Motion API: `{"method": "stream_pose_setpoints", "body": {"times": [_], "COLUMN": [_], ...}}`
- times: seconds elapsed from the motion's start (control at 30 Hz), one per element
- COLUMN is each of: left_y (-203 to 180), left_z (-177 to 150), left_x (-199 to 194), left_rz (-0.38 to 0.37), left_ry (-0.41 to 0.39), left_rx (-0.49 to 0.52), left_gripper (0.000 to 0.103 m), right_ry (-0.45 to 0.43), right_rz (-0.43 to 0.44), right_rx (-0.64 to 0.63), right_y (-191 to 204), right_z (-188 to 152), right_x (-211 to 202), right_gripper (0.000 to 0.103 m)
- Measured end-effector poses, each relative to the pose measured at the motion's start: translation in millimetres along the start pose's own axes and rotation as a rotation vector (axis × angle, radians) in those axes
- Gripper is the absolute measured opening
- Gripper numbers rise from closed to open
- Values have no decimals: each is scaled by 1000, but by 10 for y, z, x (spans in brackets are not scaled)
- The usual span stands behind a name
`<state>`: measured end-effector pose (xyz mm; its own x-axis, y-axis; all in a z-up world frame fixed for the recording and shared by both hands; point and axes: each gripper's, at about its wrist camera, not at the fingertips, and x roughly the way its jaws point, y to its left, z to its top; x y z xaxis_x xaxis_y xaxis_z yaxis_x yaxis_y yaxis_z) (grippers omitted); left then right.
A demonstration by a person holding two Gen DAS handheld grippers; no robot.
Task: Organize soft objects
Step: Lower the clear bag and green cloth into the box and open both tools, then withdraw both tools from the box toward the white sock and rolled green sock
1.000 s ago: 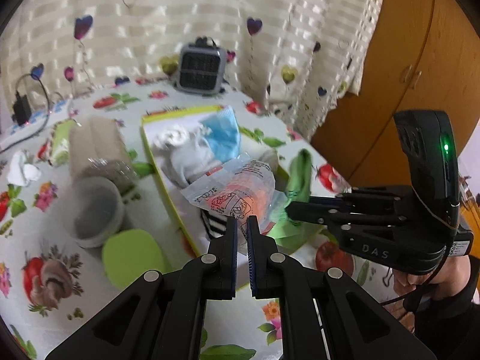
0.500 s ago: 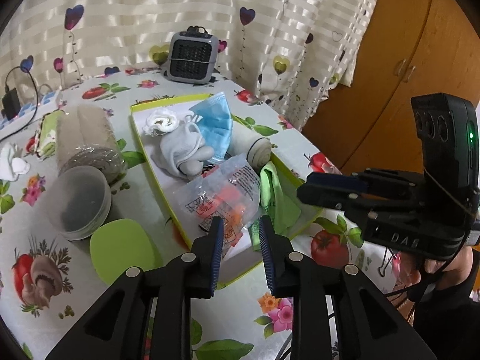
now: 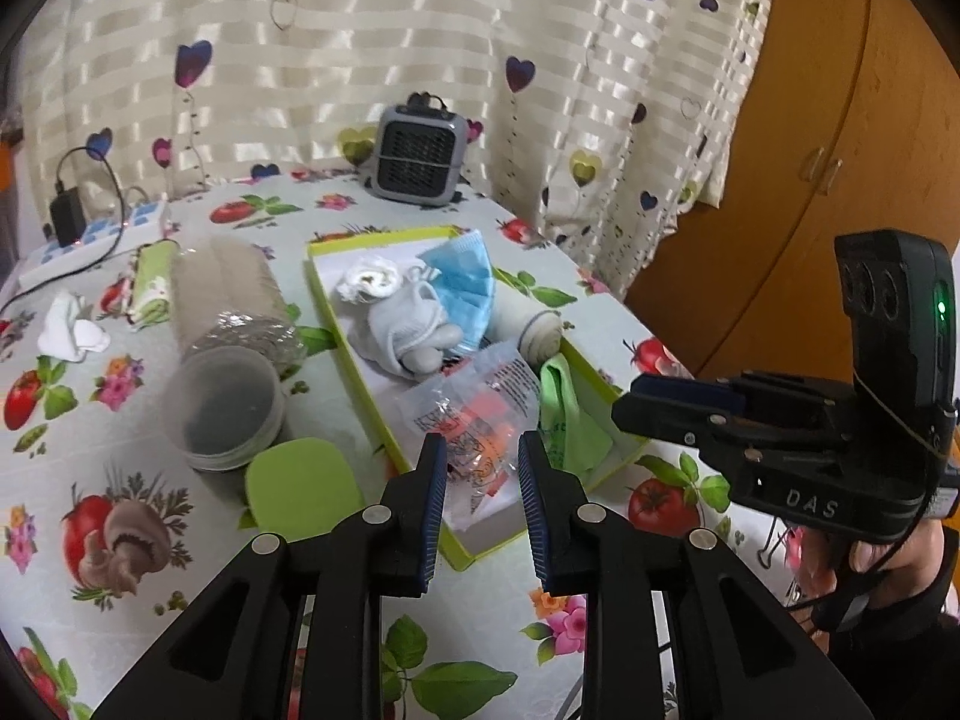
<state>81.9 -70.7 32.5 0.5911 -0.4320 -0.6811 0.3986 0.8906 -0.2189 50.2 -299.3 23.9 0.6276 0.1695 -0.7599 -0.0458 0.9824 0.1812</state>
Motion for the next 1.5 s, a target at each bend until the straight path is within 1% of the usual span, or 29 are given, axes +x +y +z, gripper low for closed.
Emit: {"method": "stream_pose_setpoints", "body": {"times": [0.13, 0.17, 0.2, 0.5, 0.8, 1.03, 1.5], "left_y": [68, 78, 93, 280, 488, 611, 875], "left_z": [7, 8, 8, 27, 22, -26, -90], "left_x": [-78, -90, -106, -259, -381, -419, -481], "left_rz": [26, 31, 36, 80, 121, 136, 187], "left_ry": [-15, -17, -21, -56, -87, -90, -86], "left_rx": [-22, -26, -32, -75, -107, -132, -198], "left_gripper": [23, 23, 23, 23, 23, 23, 23], "right_ry": [-19, -24, -31, -82, -85, -90, -88], "right_rz": [8, 10, 12, 32, 45, 61, 90], "right_rx": [-18, -21, -24, -45, -93, -135, -170], "right_y": [96, 111, 132, 291, 500, 634, 842], "right_z": [2, 4, 10, 99, 199, 226, 311], "right_x": [-31, -39, -48, -73, -33, 4, 107], "right_gripper": [25, 28, 30, 30, 30, 30, 30]}}
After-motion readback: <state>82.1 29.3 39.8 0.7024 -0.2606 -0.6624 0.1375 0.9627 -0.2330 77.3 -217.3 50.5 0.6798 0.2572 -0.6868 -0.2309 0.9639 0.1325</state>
